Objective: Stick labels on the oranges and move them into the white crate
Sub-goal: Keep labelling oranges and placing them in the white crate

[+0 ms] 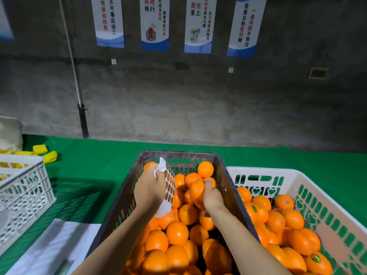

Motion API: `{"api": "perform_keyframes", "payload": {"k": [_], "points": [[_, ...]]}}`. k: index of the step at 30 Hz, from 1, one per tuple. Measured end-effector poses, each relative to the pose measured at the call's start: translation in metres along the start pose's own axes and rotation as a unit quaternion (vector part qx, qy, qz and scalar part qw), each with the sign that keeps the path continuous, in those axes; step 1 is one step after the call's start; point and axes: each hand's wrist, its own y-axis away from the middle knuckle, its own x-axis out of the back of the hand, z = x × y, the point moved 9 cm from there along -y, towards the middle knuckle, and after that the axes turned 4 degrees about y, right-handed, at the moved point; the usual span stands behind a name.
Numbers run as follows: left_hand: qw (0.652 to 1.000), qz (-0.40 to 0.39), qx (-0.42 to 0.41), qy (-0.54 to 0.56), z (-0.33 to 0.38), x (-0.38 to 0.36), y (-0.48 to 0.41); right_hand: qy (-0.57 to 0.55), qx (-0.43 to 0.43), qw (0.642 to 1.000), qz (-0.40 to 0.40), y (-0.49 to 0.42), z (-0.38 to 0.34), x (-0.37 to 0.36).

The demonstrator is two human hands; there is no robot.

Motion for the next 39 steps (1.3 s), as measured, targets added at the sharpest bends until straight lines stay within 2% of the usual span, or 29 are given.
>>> {"api": "perform_keyframes", "payload": {"k": [4, 6, 8, 12, 13, 15, 19, 21, 22, 24, 25, 26, 27, 28, 29, 30, 32, 34, 36, 39], "points": [[1.000, -0.025, 0.011, 0.013, -0.003, -0.005, 0.001, -0.147, -0.068, 0.987, 0.007, 0.003, 0.006, 0.000], [0.997, -0.049, 0.041, 0.052, -0.008, -0.011, 0.000, -0.249, -0.090, 0.964, -0.010, 0.004, 0.007, -0.001], [0.989, -0.064, 0.089, 0.100, -0.016, -0.015, -0.003, -0.388, -0.097, 0.915, -0.051, 0.008, 0.002, -0.003], [0.949, -0.074, 0.204, 0.227, -0.031, -0.021, -0.001, -0.637, -0.083, 0.756, -0.122, 0.015, -0.018, 0.000], [0.938, -0.080, 0.221, 0.256, -0.033, -0.022, 0.000, -0.671, -0.065, 0.729, -0.122, 0.016, -0.023, 0.006], [0.922, -0.086, 0.247, 0.287, -0.036, -0.025, 0.003, -0.701, -0.034, 0.704, -0.112, 0.017, -0.028, 0.015], [0.899, -0.097, 0.294, 0.310, -0.045, -0.031, 0.005, -0.701, -0.022, 0.709, -0.068, 0.010, -0.023, 0.024], [0.896, -0.110, 0.297, 0.310, -0.046, -0.035, 0.005, -0.674, -0.035, 0.736, -0.056, 0.008, -0.020, 0.021], [0.899, -0.116, 0.293, 0.305, -0.046, -0.036, 0.004, -0.639, -0.050, 0.766, -0.049, 0.009, -0.018, 0.017], [0.907, -0.130, 0.276, 0.289, -0.044, -0.038, 0.003, -0.497, -0.048, 0.867, -0.013, 0.013, -0.014, 0.014], [0.911, -0.139, 0.267, 0.282, -0.042, -0.039, 0.003, -0.395, -0.010, 0.919, 0.012, 0.015, -0.017, 0.016], [0.913, -0.148, 0.259, 0.277, -0.041, -0.041, 0.003, -0.288, 0.056, 0.955, 0.041, 0.018, -0.026, 0.018], [0.916, -0.154, 0.255, 0.269, -0.040, -0.042, 0.004, -0.175, 0.141, 0.972, 0.068, 0.023, -0.038, 0.019], [0.919, -0.155, 0.251, 0.261, -0.040, -0.043, 0.004, -0.067, 0.225, 0.968, 0.084, 0.031, -0.051, 0.014], [0.925, -0.154, 0.245, 0.248, -0.039, -0.042, 0.004, 0.022, 0.295, 0.951, 0.094, 0.039, -0.061, 0.007], [0.931, -0.152, 0.236, 0.234, -0.038, -0.041, 0.003, 0.083, 0.347, 0.929, 0.097, 0.046, -0.068, 0.000], [0.939, -0.146, 0.217, 0.224, -0.034, -0.039, 0.001, 0.134, 0.404, 0.900, 0.093, 0.054, -0.074, -0.010], [0.945, -0.145, 0.188, 0.223, -0.028, -0.036, 0.000, 0.165, 0.422, 0.889, 0.071, 0.057, -0.075, -0.016], [0.954, -0.158, 0.152, 0.207, -0.018, -0.034, 0.000, 0.162, 0.412, 0.896, 0.026, 0.056, -0.072, -0.021], [0.963, -0.182, 0.104, 0.170, -0.004, -0.032, 0.002, 0.058, 0.366, 0.926, -0.070, 0.053, -0.069, -0.029]]}}
